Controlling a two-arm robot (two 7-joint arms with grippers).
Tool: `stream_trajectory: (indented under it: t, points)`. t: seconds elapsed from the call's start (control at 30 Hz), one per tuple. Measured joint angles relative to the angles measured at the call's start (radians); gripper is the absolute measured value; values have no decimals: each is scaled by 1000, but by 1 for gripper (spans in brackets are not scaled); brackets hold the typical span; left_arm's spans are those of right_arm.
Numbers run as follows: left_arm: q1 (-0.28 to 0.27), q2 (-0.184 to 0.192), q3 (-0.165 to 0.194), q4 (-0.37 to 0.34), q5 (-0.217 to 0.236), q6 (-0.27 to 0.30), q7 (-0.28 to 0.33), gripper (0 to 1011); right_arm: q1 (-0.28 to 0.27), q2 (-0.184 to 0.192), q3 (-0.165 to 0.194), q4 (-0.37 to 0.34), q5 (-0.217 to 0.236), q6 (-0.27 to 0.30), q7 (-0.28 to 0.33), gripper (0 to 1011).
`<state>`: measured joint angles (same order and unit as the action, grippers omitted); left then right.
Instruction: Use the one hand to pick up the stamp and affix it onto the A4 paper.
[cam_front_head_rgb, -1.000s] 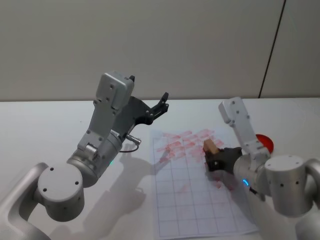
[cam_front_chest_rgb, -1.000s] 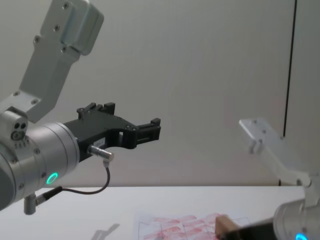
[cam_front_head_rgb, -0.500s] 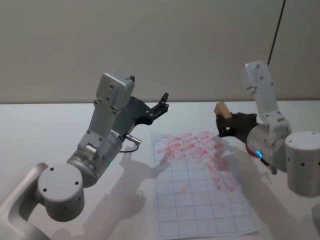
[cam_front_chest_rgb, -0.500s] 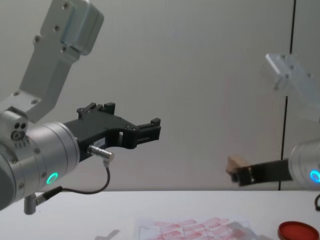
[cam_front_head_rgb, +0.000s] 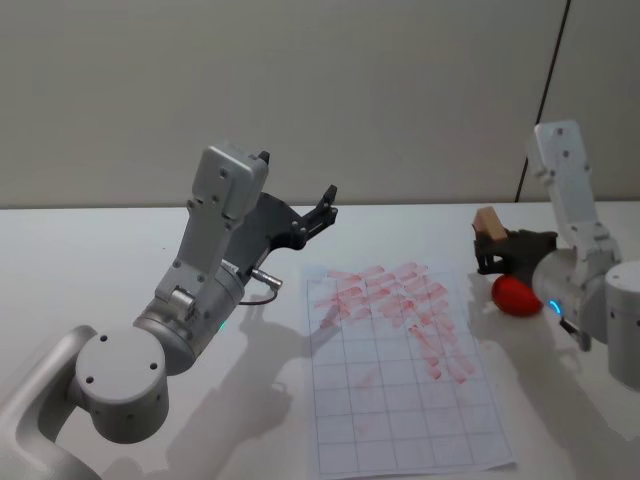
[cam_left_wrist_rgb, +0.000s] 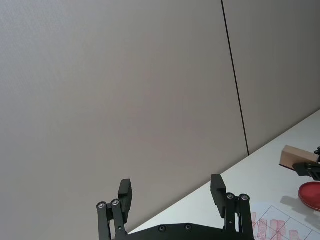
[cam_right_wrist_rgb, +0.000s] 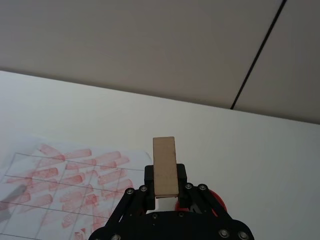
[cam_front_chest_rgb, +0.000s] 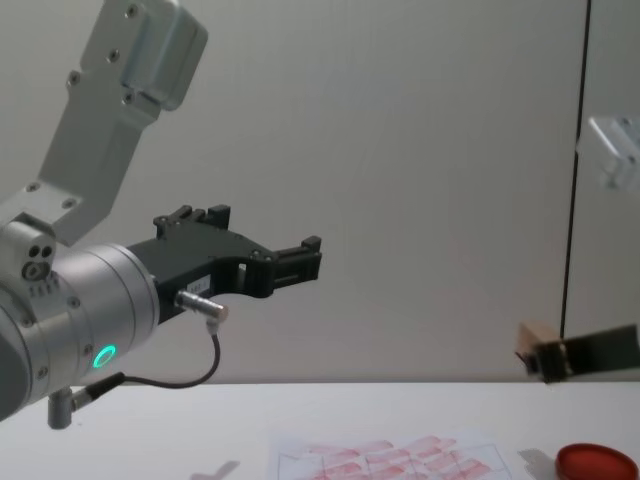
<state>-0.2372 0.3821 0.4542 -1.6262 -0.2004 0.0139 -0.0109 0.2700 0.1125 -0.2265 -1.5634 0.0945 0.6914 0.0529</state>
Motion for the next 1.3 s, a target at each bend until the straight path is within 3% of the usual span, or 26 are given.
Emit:
stream_trajectory:
  t: [0.37, 1.0, 1.27, 1.3]
  points:
    - [0, 0, 0, 0, 0, 0, 0, 1001, -13, 18, 24, 49, 3, 10, -9, 219]
    - [0, 0, 0, 0, 0, 0, 0, 1001, 3, 21, 36, 136, -26, 8, 1, 236]
    - [0, 0, 0, 0, 0, 0, 0, 1001, 1, 23, 41, 141, -33, 4, 5, 464]
    - [0, 0, 0, 0, 0, 0, 0, 1001, 0, 23, 41, 141, -36, 0, 5, 545]
